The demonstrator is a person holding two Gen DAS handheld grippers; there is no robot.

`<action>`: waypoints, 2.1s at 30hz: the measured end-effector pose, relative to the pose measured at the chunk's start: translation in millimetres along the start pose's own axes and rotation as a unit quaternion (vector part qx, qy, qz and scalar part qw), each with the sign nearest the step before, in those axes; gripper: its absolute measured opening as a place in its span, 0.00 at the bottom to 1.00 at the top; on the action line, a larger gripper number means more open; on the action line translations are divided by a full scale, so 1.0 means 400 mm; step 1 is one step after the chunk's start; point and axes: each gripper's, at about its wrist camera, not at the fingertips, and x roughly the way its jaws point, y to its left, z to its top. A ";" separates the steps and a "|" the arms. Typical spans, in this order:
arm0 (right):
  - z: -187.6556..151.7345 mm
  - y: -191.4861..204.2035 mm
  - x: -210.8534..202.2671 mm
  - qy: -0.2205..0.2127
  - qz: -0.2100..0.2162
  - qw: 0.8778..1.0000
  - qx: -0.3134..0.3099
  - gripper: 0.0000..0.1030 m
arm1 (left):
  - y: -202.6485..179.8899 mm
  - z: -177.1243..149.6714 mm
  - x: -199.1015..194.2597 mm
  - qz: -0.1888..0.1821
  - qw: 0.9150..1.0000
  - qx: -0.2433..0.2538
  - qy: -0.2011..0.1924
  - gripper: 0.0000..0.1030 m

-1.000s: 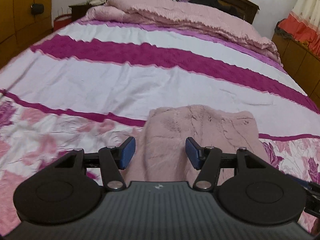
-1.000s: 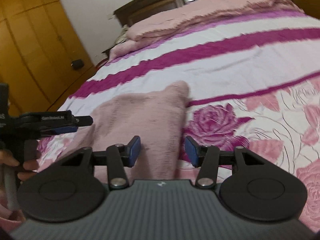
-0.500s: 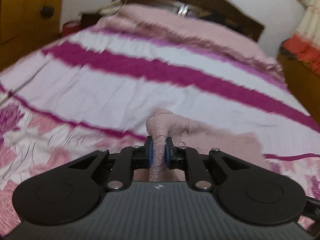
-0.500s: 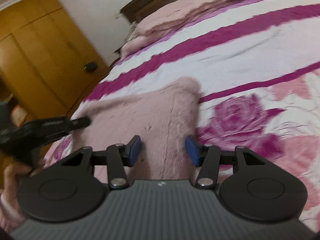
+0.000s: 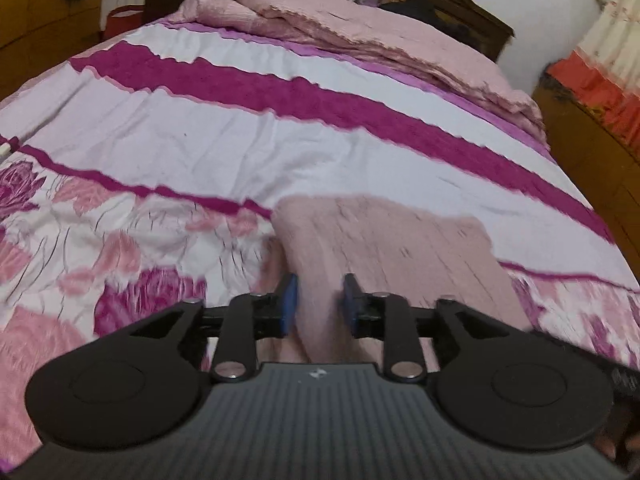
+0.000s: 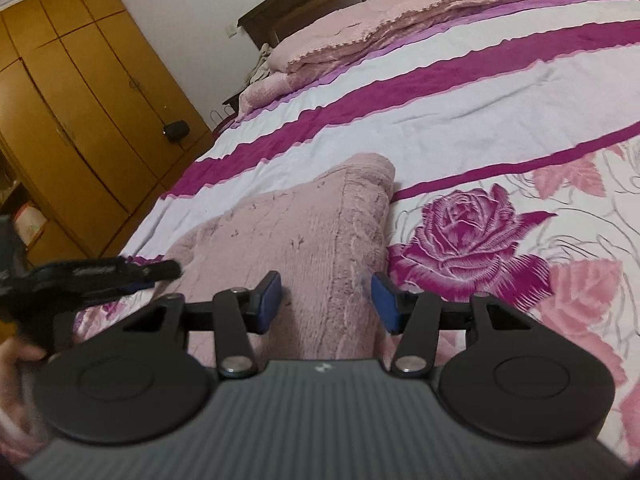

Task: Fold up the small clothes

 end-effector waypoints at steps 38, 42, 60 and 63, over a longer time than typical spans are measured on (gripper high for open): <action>0.000 -0.056 0.029 0.058 0.032 0.996 0.059 0.79 | 0.012 -0.092 -0.014 -0.008 0.999 -0.020 0.035 0.68; -0.002 -0.072 0.069 0.076 0.062 0.993 0.068 0.79 | 0.043 -0.100 0.029 -0.034 0.997 -0.058 0.042 0.73; 0.058 -0.017 0.109 0.070 0.145 0.984 0.076 0.45 | 0.066 -0.092 0.061 -0.148 0.983 -0.111 0.022 0.42; 0.085 0.010 0.064 0.064 0.156 0.983 0.067 0.44 | 0.038 -0.092 0.035 -0.160 0.980 -0.113 0.017 0.42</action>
